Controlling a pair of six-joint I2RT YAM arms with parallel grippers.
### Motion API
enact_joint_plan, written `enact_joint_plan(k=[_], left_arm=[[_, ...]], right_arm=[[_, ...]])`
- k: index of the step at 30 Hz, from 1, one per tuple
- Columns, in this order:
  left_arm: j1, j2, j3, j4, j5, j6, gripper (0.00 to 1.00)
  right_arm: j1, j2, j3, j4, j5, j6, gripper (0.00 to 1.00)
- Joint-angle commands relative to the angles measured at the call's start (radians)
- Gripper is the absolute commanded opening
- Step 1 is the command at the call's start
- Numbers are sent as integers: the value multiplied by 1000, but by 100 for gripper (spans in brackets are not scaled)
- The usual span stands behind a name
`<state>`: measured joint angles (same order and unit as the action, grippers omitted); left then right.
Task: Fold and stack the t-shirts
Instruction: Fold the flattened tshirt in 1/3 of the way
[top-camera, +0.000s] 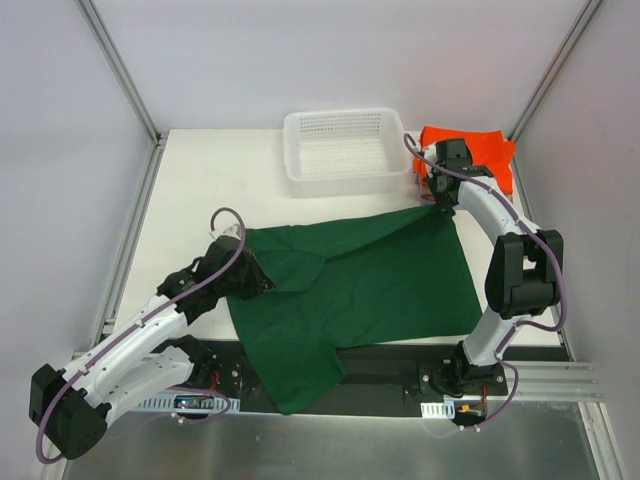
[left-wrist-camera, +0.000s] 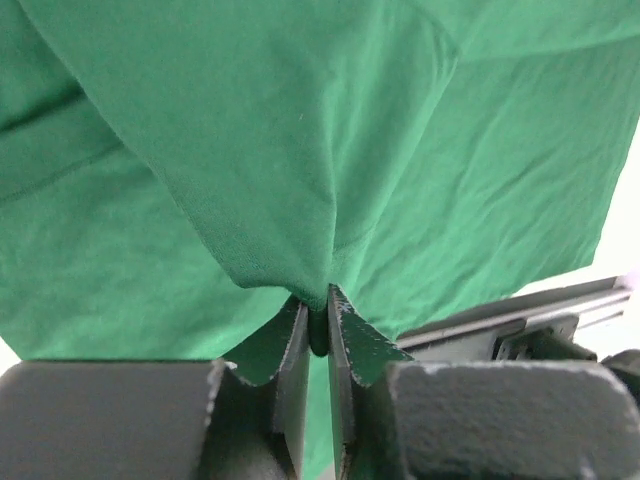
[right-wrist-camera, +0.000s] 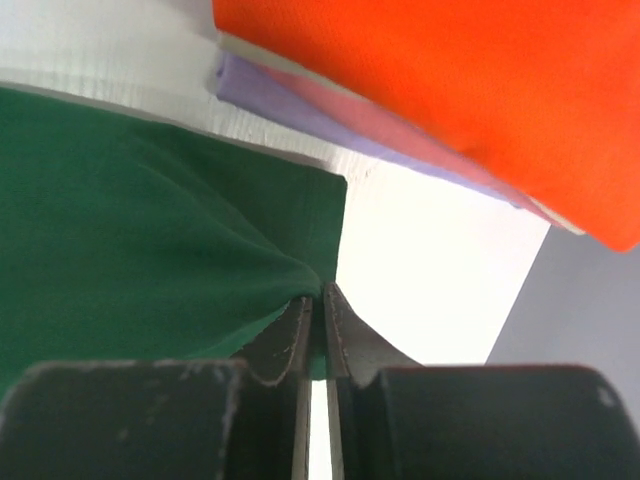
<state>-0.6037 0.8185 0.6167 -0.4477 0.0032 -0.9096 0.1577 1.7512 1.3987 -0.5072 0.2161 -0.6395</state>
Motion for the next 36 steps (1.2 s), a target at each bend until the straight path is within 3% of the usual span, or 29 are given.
enact_joint_plan(k=[1, 2, 4, 5, 7, 10, 11, 12, 18, 22, 24, 30, 36], left_arm=[[-42, -38, -35, -88, 87, -34, 16], [-45, -50, -41, -104, 96, -26, 20], [-50, -76, -49, -120, 119, 3, 46], [-54, -90, -49, -121, 136, 27, 52], [-57, -101, -34, -124, 168, 73, 63], [-59, -91, 15, -121, 153, 127, 99], [-59, -75, 34, -114, 141, 144, 99], [-59, -53, 58, -111, 121, 158, 99], [-41, 232, 210, -29, -86, 176, 99], [59, 443, 271, 73, -88, 189, 99], [151, 575, 287, 133, -5, 196, 99], [303, 849, 356, 175, 58, 218, 99], [409, 976, 399, 161, 38, 229, 99]], right_arm=[[-6, -76, -49, -36, 114, -25, 12], [-6, -87, -64, -36, 127, -25, 15], [-6, -105, -89, -24, 146, -19, 26], [-6, -116, -96, -28, 155, -12, 40], [-6, -134, -98, -39, 170, 17, 56], [-4, -189, -104, -54, 154, 89, 78], [-4, -209, -107, -60, 129, 109, 83], [-4, -235, -112, -60, 96, 130, 96], [-4, -230, -128, -30, -244, 322, 96], [-6, -161, -173, 100, -395, 425, 96], [-4, -110, -156, 113, -386, 446, 96], [-15, 48, -93, 119, -356, 463, 96], [-64, 125, -98, 122, -377, 535, 96]])
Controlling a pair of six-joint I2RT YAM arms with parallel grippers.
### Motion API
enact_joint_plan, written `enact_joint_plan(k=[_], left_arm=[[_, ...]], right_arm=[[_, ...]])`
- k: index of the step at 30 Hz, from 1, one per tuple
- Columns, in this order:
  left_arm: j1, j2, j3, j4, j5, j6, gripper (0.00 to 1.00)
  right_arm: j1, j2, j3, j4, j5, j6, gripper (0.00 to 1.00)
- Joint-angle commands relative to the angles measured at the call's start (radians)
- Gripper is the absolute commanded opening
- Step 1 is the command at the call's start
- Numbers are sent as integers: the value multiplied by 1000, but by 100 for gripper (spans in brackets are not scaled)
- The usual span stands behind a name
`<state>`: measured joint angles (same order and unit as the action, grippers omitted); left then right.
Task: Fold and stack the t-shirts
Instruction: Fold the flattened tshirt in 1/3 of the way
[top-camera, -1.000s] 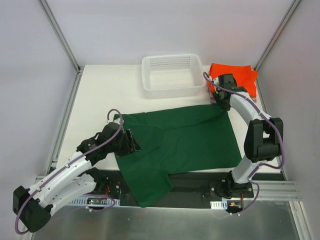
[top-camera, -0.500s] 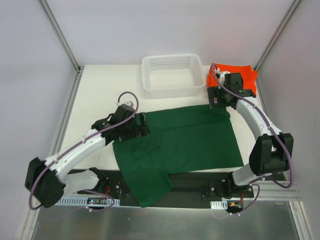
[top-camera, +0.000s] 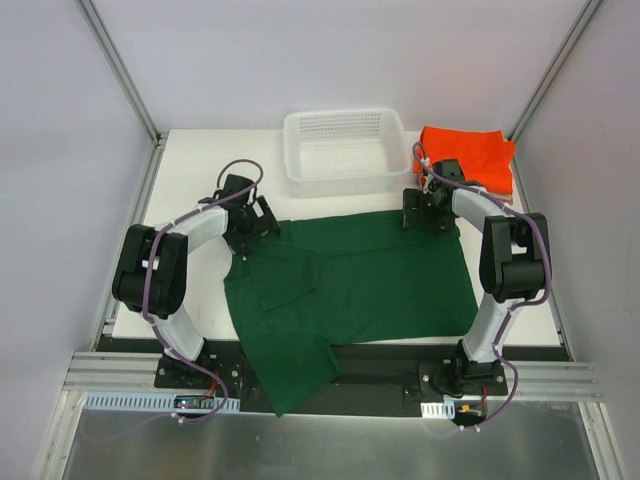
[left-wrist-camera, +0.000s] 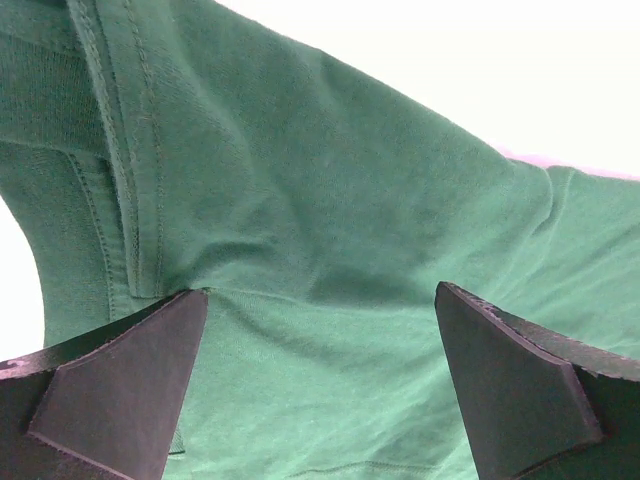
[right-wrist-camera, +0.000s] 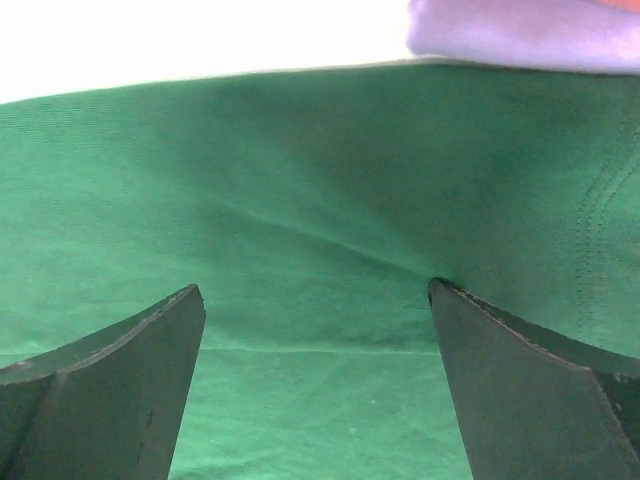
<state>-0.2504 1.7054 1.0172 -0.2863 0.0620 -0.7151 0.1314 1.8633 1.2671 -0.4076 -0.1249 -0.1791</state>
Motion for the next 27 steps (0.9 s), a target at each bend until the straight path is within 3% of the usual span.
enact_joint_plan(k=[1, 4, 11, 23, 27], left_arm=[[77, 94, 13, -5, 1, 43, 99], [121, 115, 62, -27, -50, 71, 99], [223, 269, 279, -93, 32, 115, 98], [243, 450, 625, -149, 56, 155, 99], [243, 383, 660, -171, 58, 190, 99]], right_arm=[[-41, 14, 26, 32, -42, 78, 96], [-41, 22, 23, 29, -38, 82, 96], [-46, 22, 38, 18, -16, 90, 96], [-42, 39, 81, 65, -122, 61, 96], [-16, -38, 61, 64, -117, 35, 96]])
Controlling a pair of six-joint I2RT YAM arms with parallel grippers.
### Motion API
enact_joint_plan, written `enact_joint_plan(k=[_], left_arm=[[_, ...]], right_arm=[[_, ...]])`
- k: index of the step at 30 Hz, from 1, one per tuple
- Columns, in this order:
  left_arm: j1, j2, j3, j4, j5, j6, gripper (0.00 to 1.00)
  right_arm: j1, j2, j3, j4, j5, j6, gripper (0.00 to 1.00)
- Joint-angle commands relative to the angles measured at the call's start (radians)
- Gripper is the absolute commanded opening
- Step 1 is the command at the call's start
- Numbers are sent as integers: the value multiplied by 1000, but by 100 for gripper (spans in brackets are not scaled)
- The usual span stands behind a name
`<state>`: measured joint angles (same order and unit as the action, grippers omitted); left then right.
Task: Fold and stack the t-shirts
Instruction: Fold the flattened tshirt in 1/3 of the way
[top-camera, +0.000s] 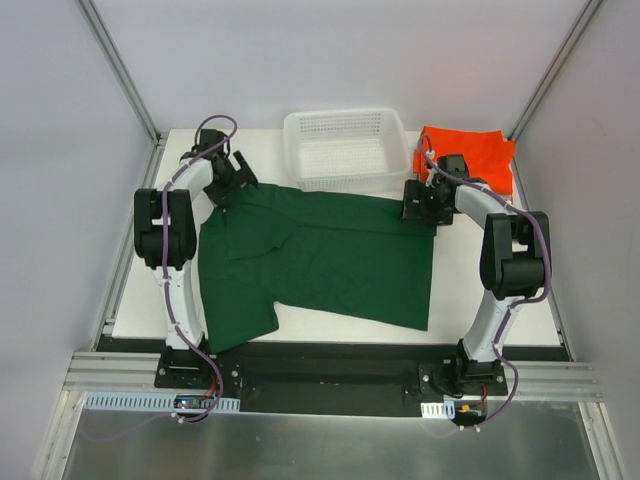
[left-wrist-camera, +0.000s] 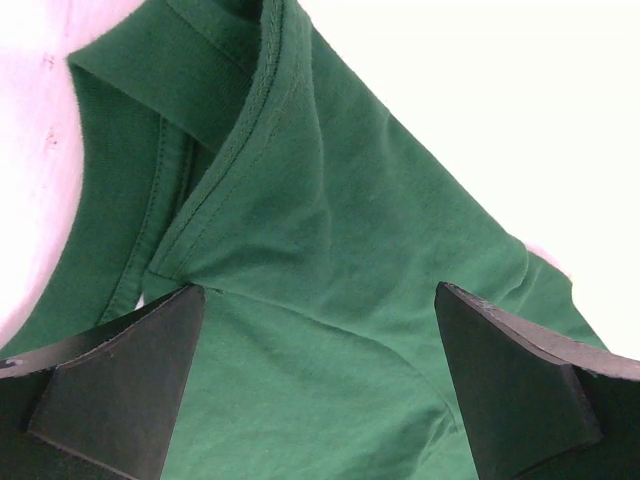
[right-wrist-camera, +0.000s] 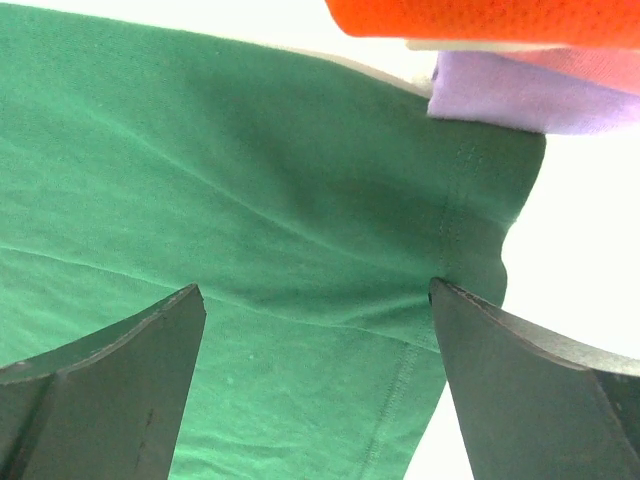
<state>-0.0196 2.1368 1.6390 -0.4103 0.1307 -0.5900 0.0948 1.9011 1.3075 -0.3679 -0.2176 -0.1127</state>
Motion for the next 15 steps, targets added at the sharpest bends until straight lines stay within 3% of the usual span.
enact_joint_plan(k=[1, 5, 10, 15], left_arm=[[12, -93, 12, -47, -23, 67, 99], [12, -297, -190, -47, -55, 45, 99], [12, -613, -571, -58, -123, -51, 99], [10, -1032, -918, -151, -235, -227, 99]], right_arm=[[29, -103, 1, 27, -16, -35, 96], [80, -207, -66, 12, 46, -28, 96], [170, -332, -186, -40, 161, 16, 96], [217, -453, -309, -74, 259, 99, 96]])
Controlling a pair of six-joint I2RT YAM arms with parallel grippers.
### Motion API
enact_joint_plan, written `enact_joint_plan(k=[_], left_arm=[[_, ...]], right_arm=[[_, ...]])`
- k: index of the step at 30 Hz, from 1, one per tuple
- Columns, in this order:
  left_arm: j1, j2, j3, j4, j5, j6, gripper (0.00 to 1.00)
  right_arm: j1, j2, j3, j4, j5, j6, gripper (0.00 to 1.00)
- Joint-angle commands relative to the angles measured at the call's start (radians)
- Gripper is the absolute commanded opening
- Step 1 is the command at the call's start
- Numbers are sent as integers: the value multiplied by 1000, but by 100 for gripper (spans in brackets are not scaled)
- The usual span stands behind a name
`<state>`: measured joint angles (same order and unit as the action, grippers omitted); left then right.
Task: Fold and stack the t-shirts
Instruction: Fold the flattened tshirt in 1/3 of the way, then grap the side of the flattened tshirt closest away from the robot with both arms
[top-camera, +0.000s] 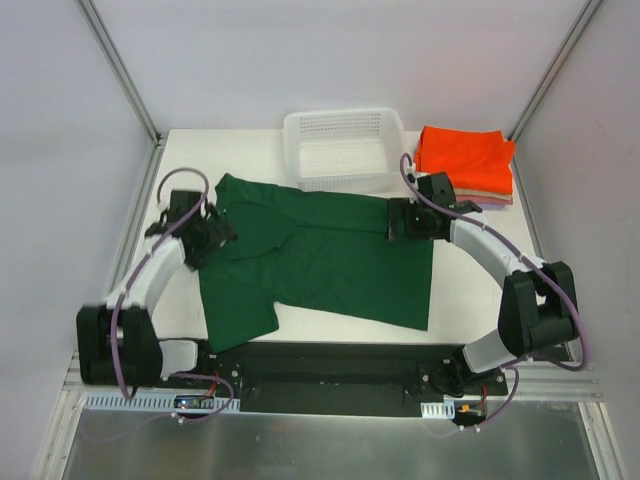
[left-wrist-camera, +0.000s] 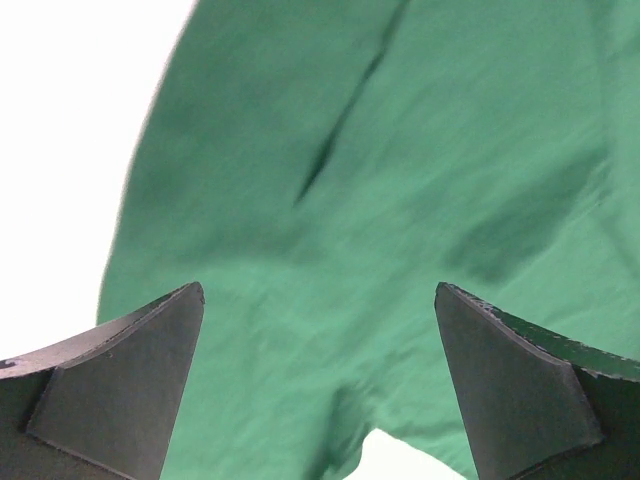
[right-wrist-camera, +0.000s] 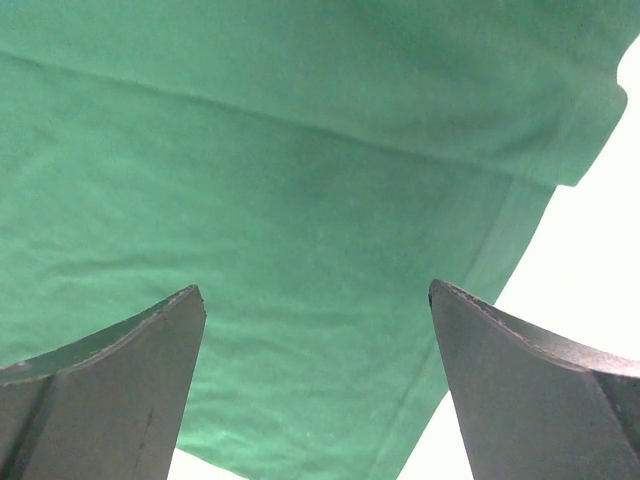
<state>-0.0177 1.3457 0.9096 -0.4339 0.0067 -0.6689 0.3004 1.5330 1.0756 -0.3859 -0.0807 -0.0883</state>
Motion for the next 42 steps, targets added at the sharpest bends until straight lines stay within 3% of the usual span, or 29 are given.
enact_joint_plan(k=[1, 4, 7, 12, 16, 19, 24, 37, 42], left_arm=[[5, -313, -237, -156, -106, -173, 99], [-28, -527, -346, -236, -90, -244, 99], [-105, -612, -387, -357, -109, -329, 95], [-304, -510, -342, -559, -195, -476, 85], [-459, -404, -305, -730, -266, -621, 83], [-488, -411, -346, -709, -234, -664, 80], [-493, -436, -451, -562, -175, -716, 61], [-495, -300, -453, -395, -290, -735, 43], [-495, -238, -422, -364, -294, -715, 16]], right_arm=[[17, -108, -95, -56, 125, 84, 96], [20, -152, -141, -42, 102, 87, 96], [28, -168, -155, -41, 91, 87, 96], [28, -146, -152, -57, 96, 87, 96], [28, -131, -161, -54, 101, 87, 96], [29, -114, -164, -54, 101, 84, 96], [28, -105, -163, -51, 101, 75, 96], [29, -97, -171, -54, 119, 62, 96], [28, -99, -172, -61, 127, 61, 96]])
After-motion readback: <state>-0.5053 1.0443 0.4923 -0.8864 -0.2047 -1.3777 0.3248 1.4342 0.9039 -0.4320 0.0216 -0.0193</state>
